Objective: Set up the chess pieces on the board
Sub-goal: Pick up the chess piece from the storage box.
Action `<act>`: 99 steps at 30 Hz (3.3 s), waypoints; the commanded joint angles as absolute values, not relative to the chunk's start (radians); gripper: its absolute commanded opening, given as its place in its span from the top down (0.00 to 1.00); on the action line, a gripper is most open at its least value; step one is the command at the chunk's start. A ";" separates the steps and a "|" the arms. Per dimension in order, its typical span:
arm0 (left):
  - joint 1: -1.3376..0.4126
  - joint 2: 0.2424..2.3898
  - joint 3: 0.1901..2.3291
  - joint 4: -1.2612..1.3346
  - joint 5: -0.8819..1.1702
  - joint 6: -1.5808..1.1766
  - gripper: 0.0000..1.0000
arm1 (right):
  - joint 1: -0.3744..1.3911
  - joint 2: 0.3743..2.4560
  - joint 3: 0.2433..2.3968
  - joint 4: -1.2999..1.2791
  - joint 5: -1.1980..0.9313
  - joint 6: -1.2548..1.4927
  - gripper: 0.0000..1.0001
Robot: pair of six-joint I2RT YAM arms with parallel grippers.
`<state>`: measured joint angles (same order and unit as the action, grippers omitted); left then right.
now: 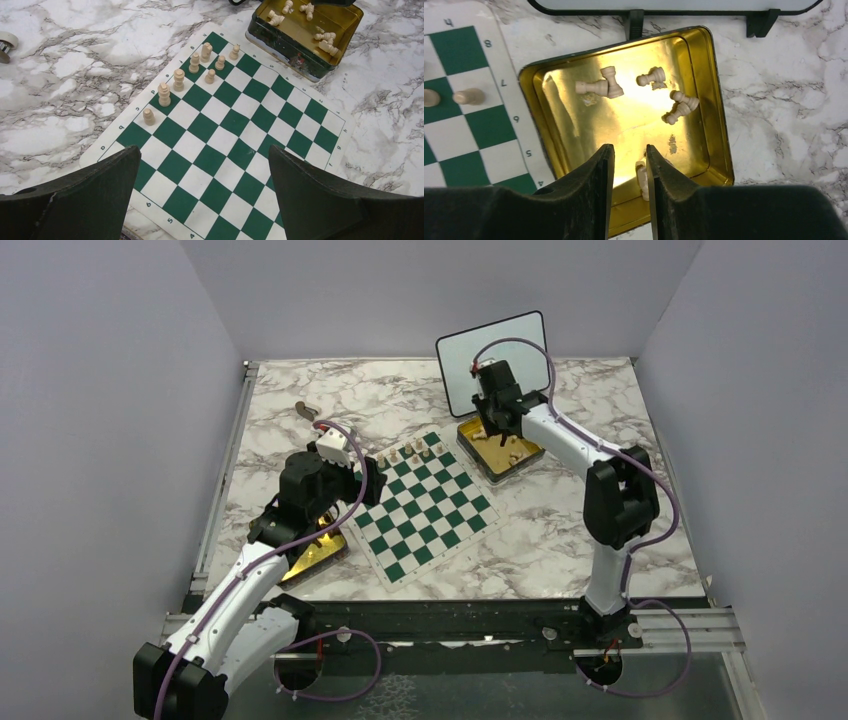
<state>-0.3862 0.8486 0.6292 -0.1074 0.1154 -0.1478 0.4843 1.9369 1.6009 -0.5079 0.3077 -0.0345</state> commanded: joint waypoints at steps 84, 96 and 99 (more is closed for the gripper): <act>-0.385 0.877 0.617 -0.074 0.146 -0.151 0.03 | 0.341 1.945 1.451 -0.392 0.336 0.363 0.86; -0.385 0.915 0.579 0.084 0.370 -0.062 0.18 | 0.341 1.704 1.326 -0.446 -0.215 0.235 0.88; -0.385 0.933 0.563 0.168 0.509 -0.021 0.25 | 0.341 1.652 1.258 -0.424 -0.369 0.245 0.88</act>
